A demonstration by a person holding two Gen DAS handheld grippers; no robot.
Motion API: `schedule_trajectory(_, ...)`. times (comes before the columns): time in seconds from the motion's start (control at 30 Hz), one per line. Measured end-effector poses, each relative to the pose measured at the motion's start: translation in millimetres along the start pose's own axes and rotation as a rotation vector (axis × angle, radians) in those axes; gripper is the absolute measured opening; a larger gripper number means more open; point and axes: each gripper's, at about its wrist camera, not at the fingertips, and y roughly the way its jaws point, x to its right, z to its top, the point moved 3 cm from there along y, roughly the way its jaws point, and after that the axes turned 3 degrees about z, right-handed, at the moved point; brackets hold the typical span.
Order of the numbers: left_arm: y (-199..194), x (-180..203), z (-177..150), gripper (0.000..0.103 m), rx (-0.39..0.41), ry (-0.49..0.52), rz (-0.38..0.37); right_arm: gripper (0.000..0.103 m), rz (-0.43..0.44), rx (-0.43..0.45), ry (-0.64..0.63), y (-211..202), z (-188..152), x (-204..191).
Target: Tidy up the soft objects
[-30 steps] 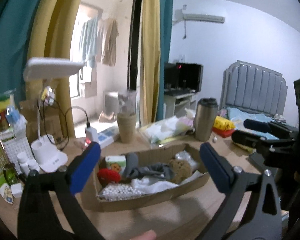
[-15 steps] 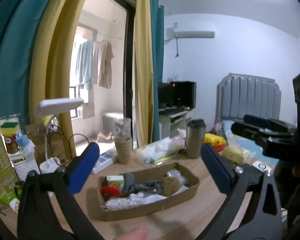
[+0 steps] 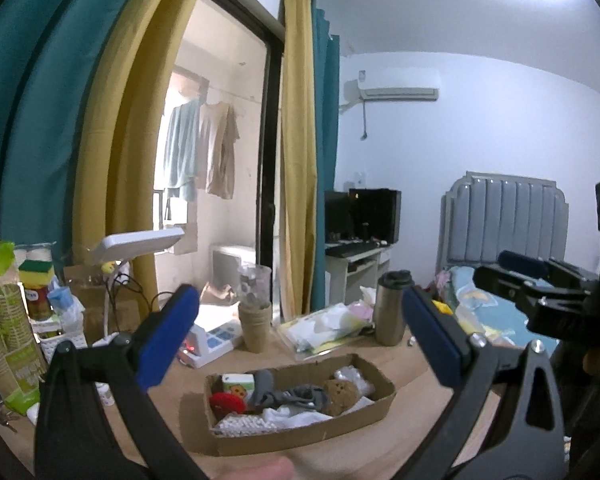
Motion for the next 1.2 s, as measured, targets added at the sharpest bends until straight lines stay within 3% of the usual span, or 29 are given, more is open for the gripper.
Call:
schedule_trajectory(0.2,-9,-3,5,0.102,0.048,-0.022,-0.002,0.075,-0.028,-0.004,0.014,1,-1,2)
schedule_trajectory(0.57,8,-5,-4,0.102,-0.012,-0.071,0.036,0.075,-0.016,-0.041,0.020,8,-9,-1)
schedule_trajectory(1.2,14,-7,-12,0.102,-0.046,-0.046,0.074,0.075,-0.003,-0.049,0.025,12,-11,-2)
